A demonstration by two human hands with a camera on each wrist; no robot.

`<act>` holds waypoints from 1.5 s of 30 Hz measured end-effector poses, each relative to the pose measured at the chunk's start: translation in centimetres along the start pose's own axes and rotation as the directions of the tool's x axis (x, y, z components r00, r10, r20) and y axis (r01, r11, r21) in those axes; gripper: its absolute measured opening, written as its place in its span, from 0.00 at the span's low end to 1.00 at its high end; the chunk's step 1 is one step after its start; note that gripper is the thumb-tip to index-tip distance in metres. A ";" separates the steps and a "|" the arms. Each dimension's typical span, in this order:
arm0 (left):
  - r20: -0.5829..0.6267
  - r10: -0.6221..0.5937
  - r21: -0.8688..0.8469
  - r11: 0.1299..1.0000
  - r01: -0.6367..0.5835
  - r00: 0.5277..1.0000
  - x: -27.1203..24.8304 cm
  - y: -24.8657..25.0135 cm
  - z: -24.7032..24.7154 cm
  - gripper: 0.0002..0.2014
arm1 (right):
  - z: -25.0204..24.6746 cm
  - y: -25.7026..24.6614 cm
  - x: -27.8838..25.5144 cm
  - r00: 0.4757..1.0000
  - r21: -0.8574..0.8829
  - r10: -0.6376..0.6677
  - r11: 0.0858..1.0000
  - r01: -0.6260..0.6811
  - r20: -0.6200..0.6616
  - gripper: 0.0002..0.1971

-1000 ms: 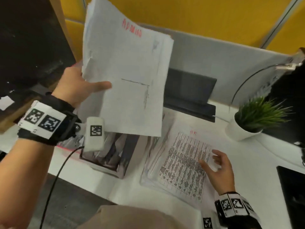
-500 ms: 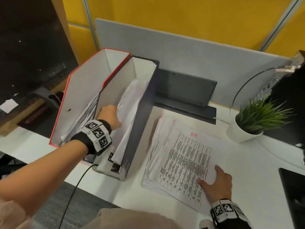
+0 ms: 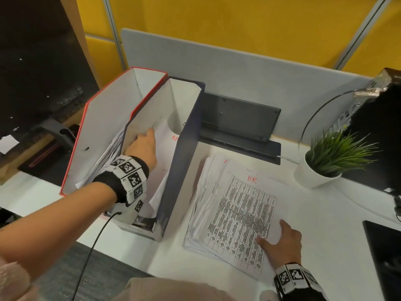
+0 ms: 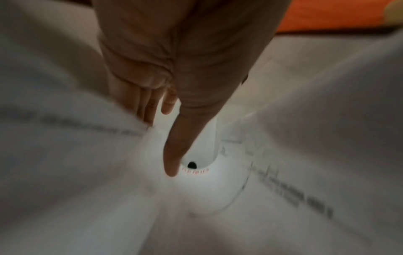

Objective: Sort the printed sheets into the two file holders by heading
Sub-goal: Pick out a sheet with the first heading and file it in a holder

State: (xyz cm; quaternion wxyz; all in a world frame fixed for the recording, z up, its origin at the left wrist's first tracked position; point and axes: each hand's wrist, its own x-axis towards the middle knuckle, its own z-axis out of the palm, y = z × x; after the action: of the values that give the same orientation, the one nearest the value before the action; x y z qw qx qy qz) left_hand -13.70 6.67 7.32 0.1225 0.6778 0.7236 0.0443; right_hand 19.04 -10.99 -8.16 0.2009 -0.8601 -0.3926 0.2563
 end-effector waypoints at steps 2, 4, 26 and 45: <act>-0.078 0.056 -0.043 0.997 -0.060 0.995 -0.3 0.3 -1.3 0.30 | 0.0 0.0 0.1 1.000 0.004 0.005 1.000 -0.005 0.007 0.49; -0.187 0.120 -0.115 0.983 -0.143 0.975 -0.9 1.2 -2.8 0.27 | 0.0 0.0 0.1 1.000 -0.001 0.007 1.000 -0.007 0.016 0.49; 0.356 0.121 -0.287 0.958 -0.014 0.927 -4.1 10.6 13.0 0.13 | -0.8 -0.6 0.0 0.994 -0.125 -0.001 0.992 0.016 0.114 0.48; -0.205 0.392 -0.532 0.724 -0.438 0.897 -5.9 9.2 12.8 0.11 | -1.5 -1.6 0.6 0.970 0.246 -0.005 0.967 -0.057 0.244 0.55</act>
State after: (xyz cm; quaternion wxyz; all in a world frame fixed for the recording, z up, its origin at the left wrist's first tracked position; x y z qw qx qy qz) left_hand -1.40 0.25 -2.22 0.2761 0.7528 0.5113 0.3093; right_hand 19.40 -9.76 -6.31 0.2556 -0.7951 -0.3669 0.4097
